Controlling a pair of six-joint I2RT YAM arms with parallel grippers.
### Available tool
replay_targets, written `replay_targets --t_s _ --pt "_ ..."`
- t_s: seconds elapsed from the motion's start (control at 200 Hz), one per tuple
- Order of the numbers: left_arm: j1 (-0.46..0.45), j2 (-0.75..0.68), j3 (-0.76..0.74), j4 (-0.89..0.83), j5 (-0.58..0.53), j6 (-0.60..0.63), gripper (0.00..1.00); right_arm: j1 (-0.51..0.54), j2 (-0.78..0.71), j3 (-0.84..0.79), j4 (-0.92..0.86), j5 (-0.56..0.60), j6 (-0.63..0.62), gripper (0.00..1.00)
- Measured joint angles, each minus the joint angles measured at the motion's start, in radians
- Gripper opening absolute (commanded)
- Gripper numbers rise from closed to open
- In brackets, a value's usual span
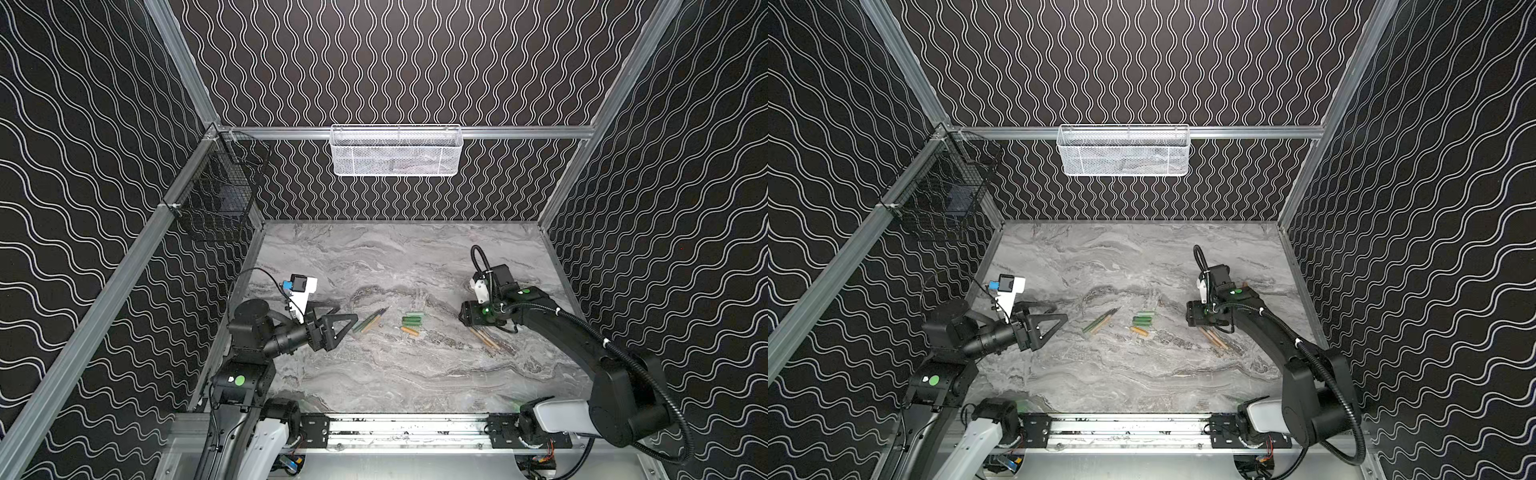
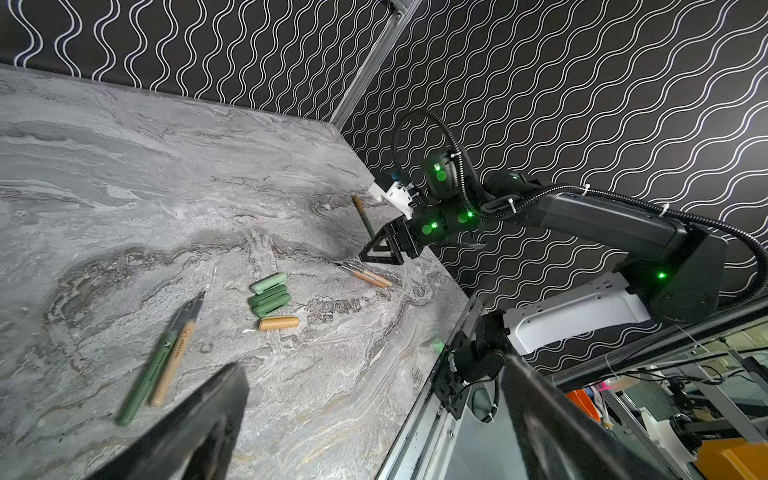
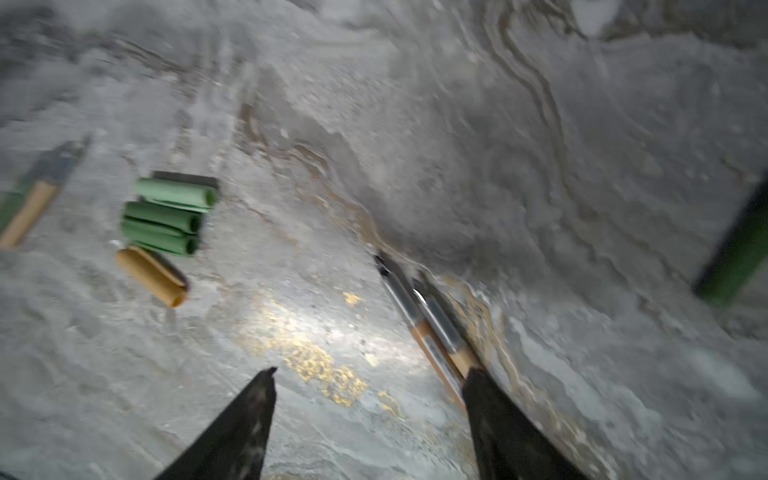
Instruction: Insert the pens into the pen caps
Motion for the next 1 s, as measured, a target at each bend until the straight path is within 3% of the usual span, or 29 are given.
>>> replay_targets --t_s 0.21,0.495,0.686,1.001 --pt "0.003 0.003 0.0 0.0 0.008 0.0 0.99 -0.008 0.109 0.072 -0.09 0.153 0.044 0.51" --pt "0.013 0.013 -0.003 0.007 0.017 0.0 0.98 -0.007 0.222 0.155 -0.18 0.163 -0.045 0.51" --pt "0.018 0.013 -0.005 0.006 0.018 -0.001 0.99 -0.007 0.291 0.18 -0.205 0.164 -0.076 0.45" --pt "0.018 0.016 -0.006 0.007 0.02 -0.003 0.99 -0.007 0.314 0.163 -0.212 0.164 -0.096 0.42"
